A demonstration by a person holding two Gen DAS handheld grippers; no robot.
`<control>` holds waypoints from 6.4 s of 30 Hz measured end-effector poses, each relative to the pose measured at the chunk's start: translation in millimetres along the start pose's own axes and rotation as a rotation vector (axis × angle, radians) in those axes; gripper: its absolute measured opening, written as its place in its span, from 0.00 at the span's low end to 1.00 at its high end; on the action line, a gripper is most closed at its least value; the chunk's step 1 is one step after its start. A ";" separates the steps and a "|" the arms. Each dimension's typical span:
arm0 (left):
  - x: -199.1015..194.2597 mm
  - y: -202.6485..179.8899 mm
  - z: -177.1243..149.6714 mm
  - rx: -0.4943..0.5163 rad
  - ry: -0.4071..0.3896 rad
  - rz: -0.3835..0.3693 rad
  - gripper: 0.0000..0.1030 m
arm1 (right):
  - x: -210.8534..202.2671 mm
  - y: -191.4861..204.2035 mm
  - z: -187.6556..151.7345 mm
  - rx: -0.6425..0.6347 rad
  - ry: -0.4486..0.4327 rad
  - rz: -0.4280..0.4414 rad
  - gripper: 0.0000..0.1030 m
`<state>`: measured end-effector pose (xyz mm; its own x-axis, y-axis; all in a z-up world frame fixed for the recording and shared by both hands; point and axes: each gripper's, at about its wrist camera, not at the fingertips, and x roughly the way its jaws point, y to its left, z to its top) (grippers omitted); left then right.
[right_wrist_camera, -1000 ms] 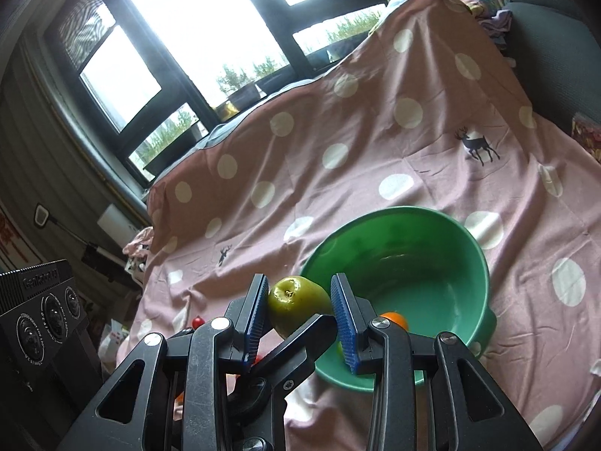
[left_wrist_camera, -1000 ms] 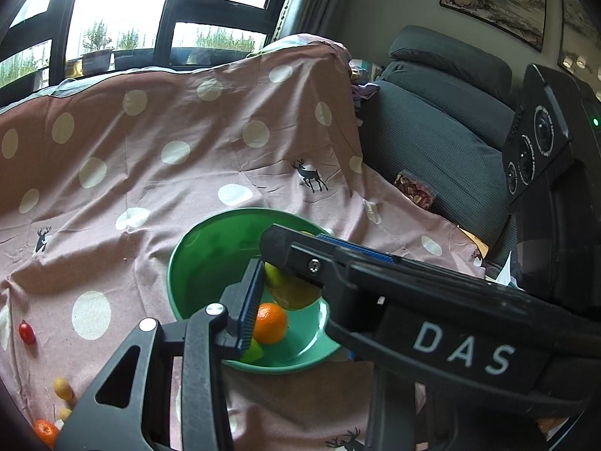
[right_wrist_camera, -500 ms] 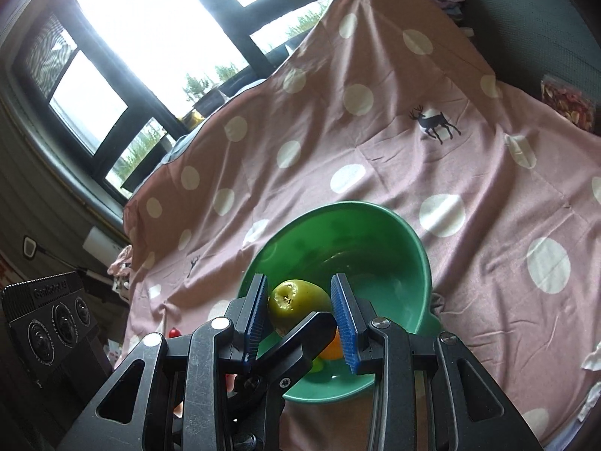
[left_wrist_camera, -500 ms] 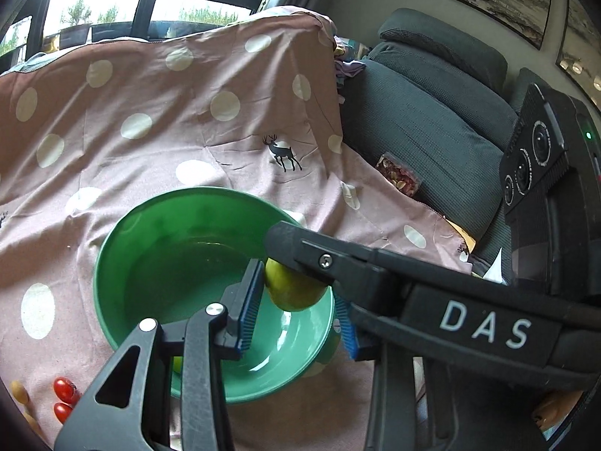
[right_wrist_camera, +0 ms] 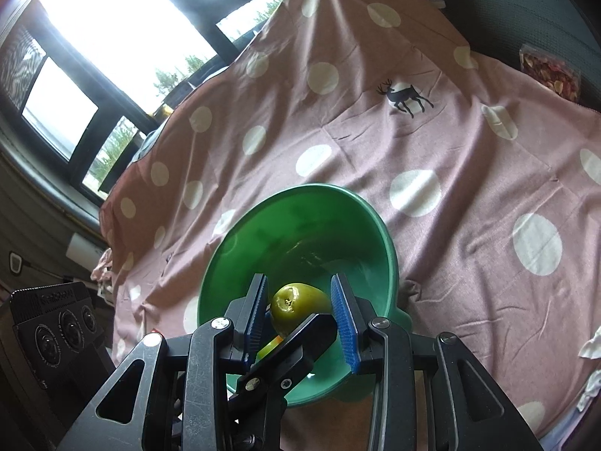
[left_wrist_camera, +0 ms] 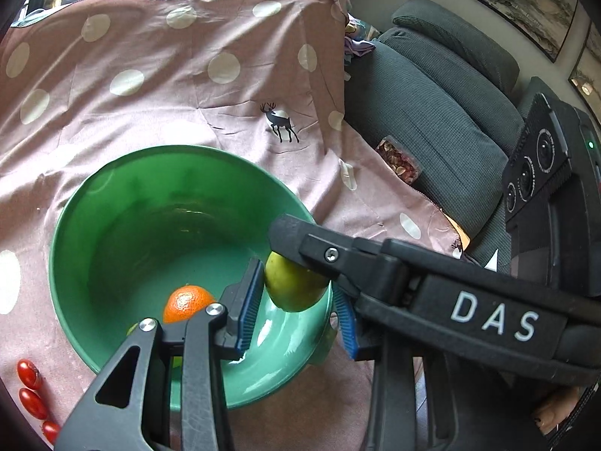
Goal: Organize fruits
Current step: 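Lower the apple into the bowl and open the right tool, then move the open right tool back to the mandarin orange on the cloth, then close the right tool around the mandarin orange, then lift the mandarin with the right tool off the cloth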
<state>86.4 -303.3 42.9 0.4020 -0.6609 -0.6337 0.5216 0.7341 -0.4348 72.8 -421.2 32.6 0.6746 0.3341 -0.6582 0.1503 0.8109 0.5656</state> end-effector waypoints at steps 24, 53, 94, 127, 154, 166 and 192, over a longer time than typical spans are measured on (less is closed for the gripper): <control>-8.5 4.9 -9.4 -0.017 -0.009 0.014 0.52 | 5.5 -9.7 0.9 0.024 0.017 -0.120 0.44; -231.7 171.8 -102.8 -0.325 -0.303 0.435 0.85 | 29.1 125.0 -49.1 -0.269 0.048 0.071 0.85; -290.0 255.4 -139.4 -0.634 -0.372 0.568 0.85 | 123.0 225.7 -186.6 -0.472 0.473 0.283 0.57; -262.0 247.6 -134.9 -0.581 -0.263 0.610 0.84 | 130.6 237.8 -200.0 -0.530 0.435 0.200 0.45; -230.5 234.9 -131.2 -0.524 -0.167 0.603 0.84 | 130.5 206.1 -166.7 -0.547 0.469 0.053 0.45; -196.4 214.5 -126.4 -0.448 -0.070 0.446 0.64 | 116.1 188.2 -132.5 -0.376 0.381 0.169 0.48; -144.8 204.5 -128.9 -0.424 0.049 0.312 0.41 | 143.1 203.4 -163.7 -0.490 0.455 0.098 0.44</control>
<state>37.8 -37.3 -36.7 0.4488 -0.4007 -0.7987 0.0291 0.8999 -0.4352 81.6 -129.8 -27.9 0.2809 0.4994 -0.8196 -0.3135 0.8549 0.4134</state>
